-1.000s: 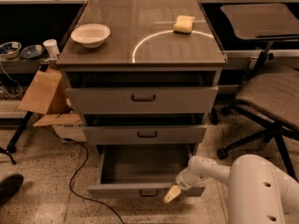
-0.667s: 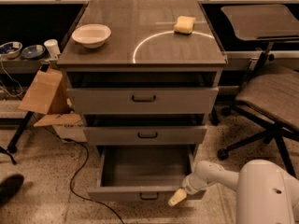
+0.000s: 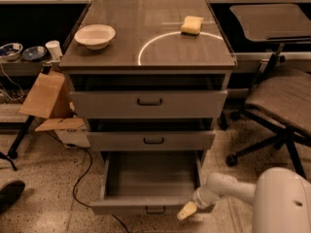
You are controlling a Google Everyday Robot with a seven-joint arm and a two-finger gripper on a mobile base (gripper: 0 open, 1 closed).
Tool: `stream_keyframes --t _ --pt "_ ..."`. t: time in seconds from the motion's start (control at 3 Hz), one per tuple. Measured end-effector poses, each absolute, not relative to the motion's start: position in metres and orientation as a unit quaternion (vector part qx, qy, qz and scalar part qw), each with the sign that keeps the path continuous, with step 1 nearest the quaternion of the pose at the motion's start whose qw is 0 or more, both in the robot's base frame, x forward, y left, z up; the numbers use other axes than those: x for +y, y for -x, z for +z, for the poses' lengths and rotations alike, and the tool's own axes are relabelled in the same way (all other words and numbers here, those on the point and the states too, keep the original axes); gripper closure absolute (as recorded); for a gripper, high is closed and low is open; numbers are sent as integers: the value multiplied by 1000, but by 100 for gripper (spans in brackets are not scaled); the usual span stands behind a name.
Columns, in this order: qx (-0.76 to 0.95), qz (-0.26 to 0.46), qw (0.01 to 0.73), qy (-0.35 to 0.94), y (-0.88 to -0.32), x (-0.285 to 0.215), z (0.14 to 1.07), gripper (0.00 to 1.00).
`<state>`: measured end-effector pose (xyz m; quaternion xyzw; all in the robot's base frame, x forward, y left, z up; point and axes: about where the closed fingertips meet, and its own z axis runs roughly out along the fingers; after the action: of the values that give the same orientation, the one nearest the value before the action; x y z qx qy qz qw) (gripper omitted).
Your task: Open bottom drawer
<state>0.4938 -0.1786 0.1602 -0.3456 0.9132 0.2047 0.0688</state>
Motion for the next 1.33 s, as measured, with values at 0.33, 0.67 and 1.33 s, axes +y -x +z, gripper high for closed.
stream_keyframes --t 0.33,0.67,1.33 --pt "913 205 69 346 -495 -175 162 0" --pt "898 228 89 367 -463 -174 183 0" --pt "865 259 122 412 -400 -180 230 0"
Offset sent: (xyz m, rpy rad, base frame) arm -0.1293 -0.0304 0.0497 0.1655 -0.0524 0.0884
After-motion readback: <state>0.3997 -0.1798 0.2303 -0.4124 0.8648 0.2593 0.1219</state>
